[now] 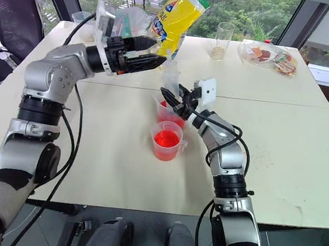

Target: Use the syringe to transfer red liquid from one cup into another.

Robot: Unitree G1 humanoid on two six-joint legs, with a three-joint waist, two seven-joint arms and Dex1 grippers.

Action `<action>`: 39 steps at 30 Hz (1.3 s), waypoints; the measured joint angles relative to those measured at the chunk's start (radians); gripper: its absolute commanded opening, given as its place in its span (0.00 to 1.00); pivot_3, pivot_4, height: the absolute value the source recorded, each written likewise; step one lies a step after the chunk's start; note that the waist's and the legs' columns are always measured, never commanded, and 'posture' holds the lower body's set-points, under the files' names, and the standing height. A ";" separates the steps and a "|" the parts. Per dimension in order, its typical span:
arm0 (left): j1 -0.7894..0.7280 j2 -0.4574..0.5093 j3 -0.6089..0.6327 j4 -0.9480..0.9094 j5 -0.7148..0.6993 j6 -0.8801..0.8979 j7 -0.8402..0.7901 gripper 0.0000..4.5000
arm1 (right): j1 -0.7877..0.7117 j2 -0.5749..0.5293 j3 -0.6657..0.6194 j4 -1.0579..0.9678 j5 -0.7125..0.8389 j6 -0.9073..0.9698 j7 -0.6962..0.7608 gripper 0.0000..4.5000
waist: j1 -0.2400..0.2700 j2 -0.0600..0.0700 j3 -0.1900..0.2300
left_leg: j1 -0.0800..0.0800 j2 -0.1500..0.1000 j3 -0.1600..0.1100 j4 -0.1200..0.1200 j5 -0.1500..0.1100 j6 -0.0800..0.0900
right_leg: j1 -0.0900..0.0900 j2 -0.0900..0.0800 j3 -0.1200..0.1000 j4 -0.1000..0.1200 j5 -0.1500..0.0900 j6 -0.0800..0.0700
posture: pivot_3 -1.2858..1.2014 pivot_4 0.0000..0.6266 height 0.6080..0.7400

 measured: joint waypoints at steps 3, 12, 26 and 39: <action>0.019 0.027 0.002 -0.037 -0.004 0.021 0.001 0.99 | -0.031 -0.002 -0.020 0.008 0.009 0.000 -0.003 0.30 | 0.000 0.000 0.000 | 0.000 0.000 0.000 0.000 0.000 0.000 | 0.000 0.000 0.000 0.000 0.000 0.000 | 0.52 0.24 1.00; 0.049 0.083 0.044 -0.126 -0.049 0.082 0.022 0.99 | -0.113 -0.058 -0.094 -0.165 0.158 0.148 0.000 0.30 | 0.003 0.000 0.000 | 0.000 0.000 0.000 0.000 0.000 0.000 | 0.000 -0.001 0.000 -0.001 0.000 0.000 | 0.52 0.24 1.00; 0.053 0.122 0.046 -0.222 -0.118 0.158 0.017 0.99 | 0.182 -0.112 -0.079 -0.569 0.449 0.419 -0.047 0.30 | 0.003 0.000 0.000 | -0.001 0.000 -0.001 0.000 0.000 0.001 | 0.001 0.000 0.000 -0.001 0.000 0.000 | 0.52 0.24 1.00; 0.028 0.081 0.022 -0.234 -0.146 0.188 0.010 0.99 | 0.241 -0.131 -0.016 -0.568 0.367 0.327 -0.019 0.30 | 0.003 0.000 0.000 | -0.001 0.000 -0.001 0.000 0.000 0.001 | 0.001 0.000 0.000 -0.001 0.000 0.000 | 0.52 0.24 1.00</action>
